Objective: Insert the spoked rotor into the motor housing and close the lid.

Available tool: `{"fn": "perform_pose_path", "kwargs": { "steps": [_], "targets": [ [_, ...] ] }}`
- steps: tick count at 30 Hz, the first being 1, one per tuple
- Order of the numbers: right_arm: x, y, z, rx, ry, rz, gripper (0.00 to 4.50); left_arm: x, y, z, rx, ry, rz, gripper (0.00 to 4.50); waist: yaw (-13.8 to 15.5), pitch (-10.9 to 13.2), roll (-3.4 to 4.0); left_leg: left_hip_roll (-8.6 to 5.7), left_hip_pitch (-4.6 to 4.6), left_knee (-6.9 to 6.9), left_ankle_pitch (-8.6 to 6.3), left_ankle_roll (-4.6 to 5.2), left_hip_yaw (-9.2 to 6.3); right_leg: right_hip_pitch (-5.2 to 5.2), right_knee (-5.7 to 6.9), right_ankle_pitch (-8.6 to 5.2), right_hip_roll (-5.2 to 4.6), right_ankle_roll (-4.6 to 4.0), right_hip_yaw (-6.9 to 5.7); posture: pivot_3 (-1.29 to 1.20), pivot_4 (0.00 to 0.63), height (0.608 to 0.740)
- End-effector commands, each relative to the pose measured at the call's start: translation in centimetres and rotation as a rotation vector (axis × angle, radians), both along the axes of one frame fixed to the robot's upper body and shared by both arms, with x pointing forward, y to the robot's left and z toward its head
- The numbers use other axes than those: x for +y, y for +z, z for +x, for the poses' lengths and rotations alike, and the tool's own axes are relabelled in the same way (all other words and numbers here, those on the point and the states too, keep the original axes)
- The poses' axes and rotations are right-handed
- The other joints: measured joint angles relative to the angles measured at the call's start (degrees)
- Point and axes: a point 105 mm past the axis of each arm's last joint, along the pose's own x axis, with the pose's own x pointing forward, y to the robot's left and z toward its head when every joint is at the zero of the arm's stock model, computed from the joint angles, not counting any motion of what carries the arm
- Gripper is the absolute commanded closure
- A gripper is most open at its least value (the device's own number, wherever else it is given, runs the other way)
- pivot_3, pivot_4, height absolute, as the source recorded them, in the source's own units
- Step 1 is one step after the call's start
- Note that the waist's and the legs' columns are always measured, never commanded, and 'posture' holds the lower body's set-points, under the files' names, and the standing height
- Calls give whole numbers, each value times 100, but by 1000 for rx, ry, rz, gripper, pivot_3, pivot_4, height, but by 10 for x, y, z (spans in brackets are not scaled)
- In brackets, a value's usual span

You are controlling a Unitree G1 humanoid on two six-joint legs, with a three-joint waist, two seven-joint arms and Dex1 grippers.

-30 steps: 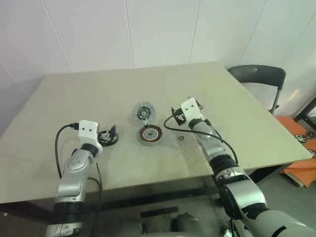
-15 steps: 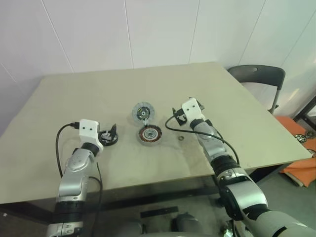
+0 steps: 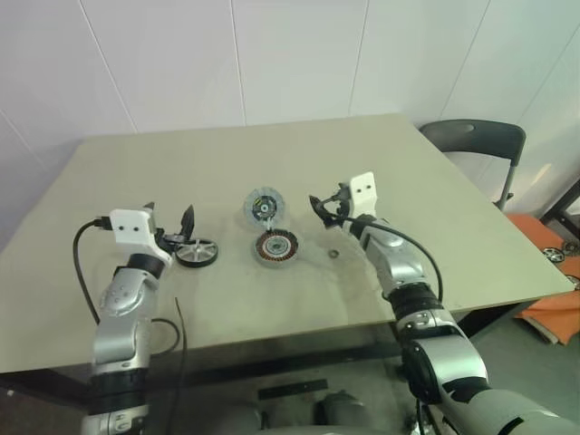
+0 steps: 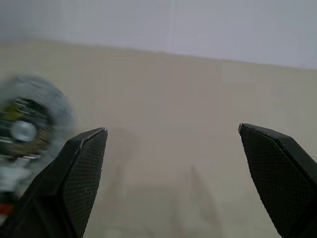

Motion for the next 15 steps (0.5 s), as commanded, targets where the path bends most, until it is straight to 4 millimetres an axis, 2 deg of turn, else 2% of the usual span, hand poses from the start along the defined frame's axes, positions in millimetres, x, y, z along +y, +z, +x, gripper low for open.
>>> {"fn": "perform_pose_path", "kwargs": {
  "steps": [1,6,11,15],
  "targets": [
    [0,16,-13,-13,116,56,61,6,12,-11,-45,8,14,316,5,0,0,0,-1,0,0,0,0,0,-2,0,0,0,0,0,0,740],
    [5,8,-36,49,247,38,61,12,3,-31,-14,20,-1,316,-5,1,0,1,1,1,0,0,1,-1,1,-1,0,0,0,0,0,740],
    [3,10,-40,51,238,24,61,18,4,-39,-22,45,-30,316,14,1,0,5,5,5,0,0,1,1,6,-3,8,-2,-1,0,0,740],
    [0,9,-40,40,223,-16,61,12,6,-39,-31,35,-37,316,23,1,0,3,5,14,1,-1,2,8,2,-8,14,-8,-8,0,0,740]
  ]
}}
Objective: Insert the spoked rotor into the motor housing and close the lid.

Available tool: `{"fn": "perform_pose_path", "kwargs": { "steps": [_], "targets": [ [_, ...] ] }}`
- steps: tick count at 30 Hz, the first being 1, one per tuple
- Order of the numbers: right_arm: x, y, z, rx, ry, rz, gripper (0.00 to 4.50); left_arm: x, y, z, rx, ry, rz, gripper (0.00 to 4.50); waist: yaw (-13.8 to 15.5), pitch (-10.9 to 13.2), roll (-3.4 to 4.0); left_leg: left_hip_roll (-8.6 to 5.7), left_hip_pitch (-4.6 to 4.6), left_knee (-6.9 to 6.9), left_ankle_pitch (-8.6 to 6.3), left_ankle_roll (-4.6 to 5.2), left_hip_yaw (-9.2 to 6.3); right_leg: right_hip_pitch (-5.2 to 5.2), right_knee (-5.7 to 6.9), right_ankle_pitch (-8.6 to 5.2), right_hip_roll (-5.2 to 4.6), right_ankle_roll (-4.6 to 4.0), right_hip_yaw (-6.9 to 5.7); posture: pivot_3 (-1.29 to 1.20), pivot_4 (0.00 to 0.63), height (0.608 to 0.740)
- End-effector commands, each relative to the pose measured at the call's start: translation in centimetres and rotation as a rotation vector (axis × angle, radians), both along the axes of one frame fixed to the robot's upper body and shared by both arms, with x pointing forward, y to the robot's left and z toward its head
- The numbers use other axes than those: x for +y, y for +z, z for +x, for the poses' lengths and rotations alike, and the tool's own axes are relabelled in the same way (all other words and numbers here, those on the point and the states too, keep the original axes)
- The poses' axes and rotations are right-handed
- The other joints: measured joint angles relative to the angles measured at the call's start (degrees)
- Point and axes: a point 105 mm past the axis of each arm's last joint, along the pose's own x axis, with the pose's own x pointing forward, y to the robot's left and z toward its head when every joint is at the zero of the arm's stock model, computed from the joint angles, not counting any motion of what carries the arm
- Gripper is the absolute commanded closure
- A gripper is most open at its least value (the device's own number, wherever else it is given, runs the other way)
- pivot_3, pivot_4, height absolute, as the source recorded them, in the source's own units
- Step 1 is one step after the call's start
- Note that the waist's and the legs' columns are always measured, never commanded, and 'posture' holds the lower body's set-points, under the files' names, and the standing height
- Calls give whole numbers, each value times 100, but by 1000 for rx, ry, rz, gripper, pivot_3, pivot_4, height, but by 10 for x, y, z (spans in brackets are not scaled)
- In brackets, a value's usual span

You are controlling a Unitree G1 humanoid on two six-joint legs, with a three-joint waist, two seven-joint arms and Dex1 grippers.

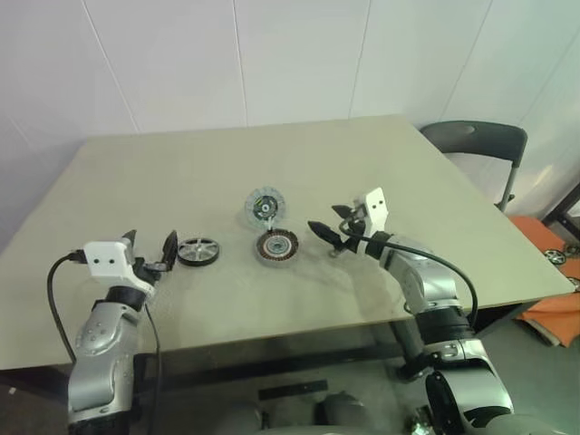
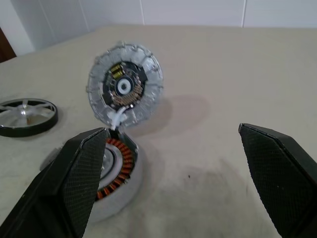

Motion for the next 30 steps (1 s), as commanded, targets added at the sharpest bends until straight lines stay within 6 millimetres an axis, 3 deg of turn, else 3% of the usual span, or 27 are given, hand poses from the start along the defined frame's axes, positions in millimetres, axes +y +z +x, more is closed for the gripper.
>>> {"fn": "perform_pose_path", "kwargs": {
  "steps": [1,6,9,13,20,25,30],
  "targets": [
    [-1,15,1,-68,-4,-28,61,-10,18,1,-65,-31,5,316,-2,0,0,-2,0,0,0,0,2,1,-2,1,-1,0,1,0,0,740],
    [-5,17,0,-92,41,-99,61,-24,23,7,-50,-138,32,316,1,0,0,-4,-4,-3,0,0,4,0,-11,3,-4,3,2,0,0,740],
    [-17,26,10,-115,28,-119,61,-28,27,15,-46,-192,62,316,-8,1,1,-3,-2,-3,0,0,3,0,-9,0,0,-1,1,0,0,740],
    [-40,32,31,-145,-47,-170,61,-27,29,33,-34,-257,119,316,-30,1,1,-3,5,3,3,-2,7,5,-2,-6,5,-12,0,0,0,740],
    [-54,37,47,-154,-51,-206,61,-32,29,75,36,-501,243,316,-22,1,1,-5,-1,-8,3,-2,5,-1,-9,5,5,3,-1,0,0,740],
    [-50,40,50,-151,10,-217,61,-47,41,95,29,-652,283,316,-36,2,1,-8,-7,-10,2,-1,7,-2,-19,7,-2,6,1,0,0,740],
    [-34,51,45,-132,149,-177,61,-67,46,90,38,-818,294,316,-61,2,1,-5,-7,-27,1,-1,7,-15,-15,9,-7,8,5,0,0,740]
  ]
}}
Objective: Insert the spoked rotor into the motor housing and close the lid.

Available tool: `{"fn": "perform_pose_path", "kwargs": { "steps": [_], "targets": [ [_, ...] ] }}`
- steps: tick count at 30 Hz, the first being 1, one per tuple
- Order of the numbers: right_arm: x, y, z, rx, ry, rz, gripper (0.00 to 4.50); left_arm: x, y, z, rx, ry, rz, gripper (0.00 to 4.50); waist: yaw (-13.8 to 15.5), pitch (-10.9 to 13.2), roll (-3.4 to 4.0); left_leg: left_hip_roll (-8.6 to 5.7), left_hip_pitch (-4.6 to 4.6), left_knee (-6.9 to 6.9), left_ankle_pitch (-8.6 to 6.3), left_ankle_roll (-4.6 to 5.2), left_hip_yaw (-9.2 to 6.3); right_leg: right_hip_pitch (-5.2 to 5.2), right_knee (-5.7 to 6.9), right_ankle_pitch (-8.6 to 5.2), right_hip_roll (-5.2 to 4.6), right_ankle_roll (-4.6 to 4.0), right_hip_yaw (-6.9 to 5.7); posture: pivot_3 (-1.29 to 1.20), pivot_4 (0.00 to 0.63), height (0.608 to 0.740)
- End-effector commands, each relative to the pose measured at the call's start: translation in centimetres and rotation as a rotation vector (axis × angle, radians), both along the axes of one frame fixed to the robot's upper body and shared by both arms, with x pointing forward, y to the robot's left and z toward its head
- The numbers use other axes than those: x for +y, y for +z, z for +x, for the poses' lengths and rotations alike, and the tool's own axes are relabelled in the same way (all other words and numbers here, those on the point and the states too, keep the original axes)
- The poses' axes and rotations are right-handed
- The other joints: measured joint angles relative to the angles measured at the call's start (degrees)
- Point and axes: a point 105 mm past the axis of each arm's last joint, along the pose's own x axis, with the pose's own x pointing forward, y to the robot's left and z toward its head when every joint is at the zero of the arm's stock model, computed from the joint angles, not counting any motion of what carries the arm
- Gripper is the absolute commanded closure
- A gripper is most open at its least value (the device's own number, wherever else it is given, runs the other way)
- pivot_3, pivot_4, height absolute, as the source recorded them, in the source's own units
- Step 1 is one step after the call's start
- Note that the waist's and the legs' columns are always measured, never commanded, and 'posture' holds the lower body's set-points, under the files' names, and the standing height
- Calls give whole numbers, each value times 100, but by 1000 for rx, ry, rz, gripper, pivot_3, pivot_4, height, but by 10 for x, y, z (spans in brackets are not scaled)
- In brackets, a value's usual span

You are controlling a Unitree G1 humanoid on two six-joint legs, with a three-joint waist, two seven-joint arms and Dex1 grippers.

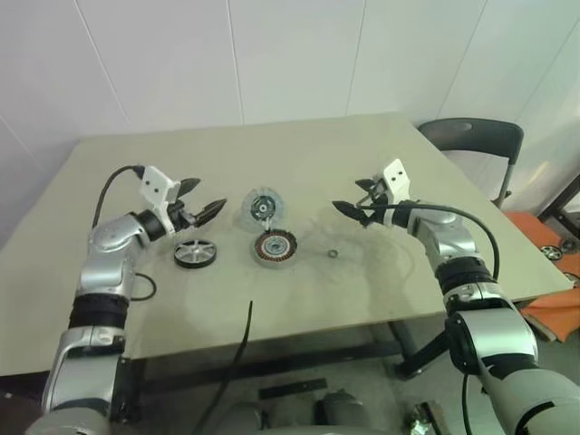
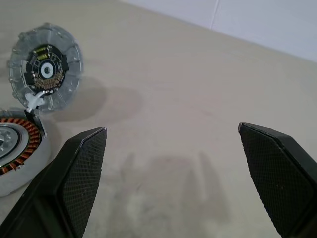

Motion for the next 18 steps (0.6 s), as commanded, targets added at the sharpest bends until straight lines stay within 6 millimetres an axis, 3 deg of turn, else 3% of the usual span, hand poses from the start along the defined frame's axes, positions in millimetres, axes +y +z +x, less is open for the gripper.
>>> {"fn": "perform_pose_path", "kwargs": {
  "steps": [1,9,13,18],
  "targets": [
    [18,29,-3,-17,143,52,61,-10,12,-7,-2,-113,7,316,-5,0,0,1,-1,-2,0,0,-1,-3,2,0,-3,0,0,0,0,740],
    [48,31,-30,93,485,-4,61,-15,8,-24,82,-221,35,316,-4,1,1,2,-6,6,0,0,-4,-15,26,0,-6,-1,1,0,0,740],
    [56,30,-46,135,639,-57,61,-20,4,-46,156,-305,28,316,-11,1,2,1,-9,8,0,-1,-3,-18,27,0,-10,0,1,0,0,740],
    [58,25,-51,141,706,-129,61,-33,2,-71,250,-410,21,316,-15,1,2,1,-11,9,0,-2,-7,-21,31,0,-14,0,1,0,0,740]
  ]
}}
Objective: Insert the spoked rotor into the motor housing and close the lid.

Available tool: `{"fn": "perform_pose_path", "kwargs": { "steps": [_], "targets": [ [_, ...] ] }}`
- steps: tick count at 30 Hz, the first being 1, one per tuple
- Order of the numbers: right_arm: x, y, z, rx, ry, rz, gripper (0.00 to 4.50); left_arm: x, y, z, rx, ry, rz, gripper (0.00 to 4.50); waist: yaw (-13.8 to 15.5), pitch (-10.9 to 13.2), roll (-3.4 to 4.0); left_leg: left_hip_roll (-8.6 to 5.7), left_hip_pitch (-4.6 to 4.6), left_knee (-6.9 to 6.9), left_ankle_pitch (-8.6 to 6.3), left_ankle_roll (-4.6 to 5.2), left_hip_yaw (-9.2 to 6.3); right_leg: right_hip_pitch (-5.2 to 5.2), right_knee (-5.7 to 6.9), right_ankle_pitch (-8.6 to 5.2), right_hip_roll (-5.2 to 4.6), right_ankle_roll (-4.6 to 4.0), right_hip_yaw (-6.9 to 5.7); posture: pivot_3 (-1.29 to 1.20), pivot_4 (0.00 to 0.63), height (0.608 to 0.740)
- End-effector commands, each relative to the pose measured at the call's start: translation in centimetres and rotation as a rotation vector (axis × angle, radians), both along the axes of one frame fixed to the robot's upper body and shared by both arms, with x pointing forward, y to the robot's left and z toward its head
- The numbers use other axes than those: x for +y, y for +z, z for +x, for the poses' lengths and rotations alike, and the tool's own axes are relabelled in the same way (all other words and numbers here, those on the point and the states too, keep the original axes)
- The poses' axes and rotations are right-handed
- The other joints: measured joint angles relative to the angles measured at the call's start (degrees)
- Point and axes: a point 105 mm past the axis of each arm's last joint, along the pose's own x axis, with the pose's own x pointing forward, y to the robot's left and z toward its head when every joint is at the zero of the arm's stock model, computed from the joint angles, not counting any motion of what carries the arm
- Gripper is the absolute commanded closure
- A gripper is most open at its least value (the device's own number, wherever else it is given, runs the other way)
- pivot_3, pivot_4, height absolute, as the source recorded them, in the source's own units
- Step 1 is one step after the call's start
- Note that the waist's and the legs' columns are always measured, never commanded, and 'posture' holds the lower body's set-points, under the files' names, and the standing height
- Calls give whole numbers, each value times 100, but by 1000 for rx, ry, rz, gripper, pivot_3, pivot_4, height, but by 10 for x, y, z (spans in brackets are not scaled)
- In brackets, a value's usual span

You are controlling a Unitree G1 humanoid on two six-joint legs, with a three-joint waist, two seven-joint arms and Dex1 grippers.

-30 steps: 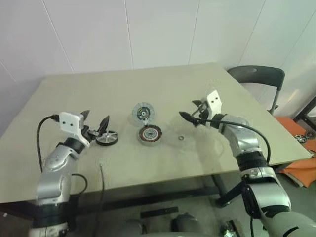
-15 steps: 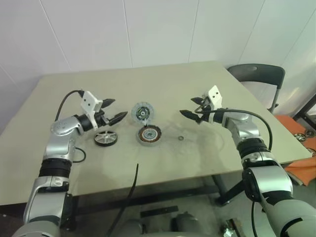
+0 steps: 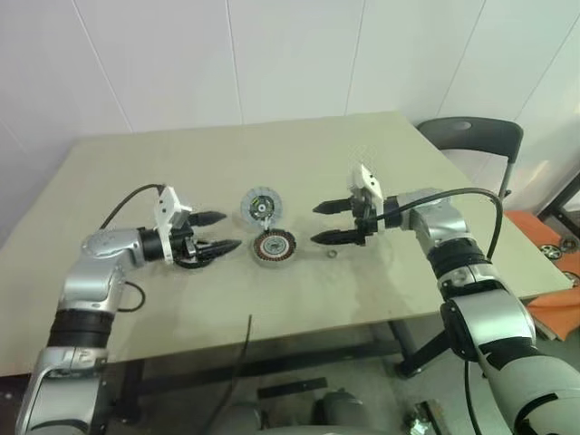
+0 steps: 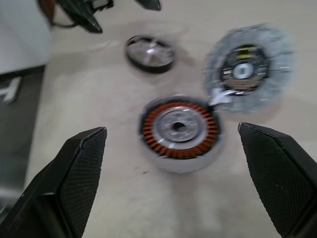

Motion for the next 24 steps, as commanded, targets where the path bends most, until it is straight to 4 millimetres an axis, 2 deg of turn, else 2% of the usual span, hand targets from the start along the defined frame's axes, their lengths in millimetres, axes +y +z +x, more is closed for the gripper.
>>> {"fn": "perform_pose_path", "kwargs": {
  "steps": [1,4,15,18,21,24],
  "targets": [
    [5,21,4,-105,50,-22,61,-13,13,-17,15,-105,-1,316,0,0,1,0,0,0,0,0,0,-1,1,0,0,0,0,0,0,740],
    [2,23,9,-129,14,-18,61,-16,11,-22,62,-146,-4,316,-2,1,1,-1,3,1,1,-1,1,0,4,0,0,-1,0,0,0,740],
    [1,26,9,-152,-22,5,61,-11,20,-5,33,-136,-16,316,-88,1,1,-4,3,2,2,-2,1,1,5,0,0,-1,0,0,0,740],
    [0,26,8,-148,-16,-7,61,-11,23,-6,32,-141,-18,316,-110,1,1,-4,2,1,2,-2,1,-1,5,0,-1,-1,2,0,0,740],
    [0,24,11,-161,-22,-39,61,-9,17,-12,50,-149,0,316,-108,1,1,-3,2,1,2,-2,1,-3,9,0,-1,-2,3,0,0,740],
    [1,34,13,-167,-32,-13,61,-8,17,-15,38,-134,-4,316,-107,1,2,-3,3,1,2,-2,1,-4,12,-1,-1,-2,4,0,0,740]
  ]
}}
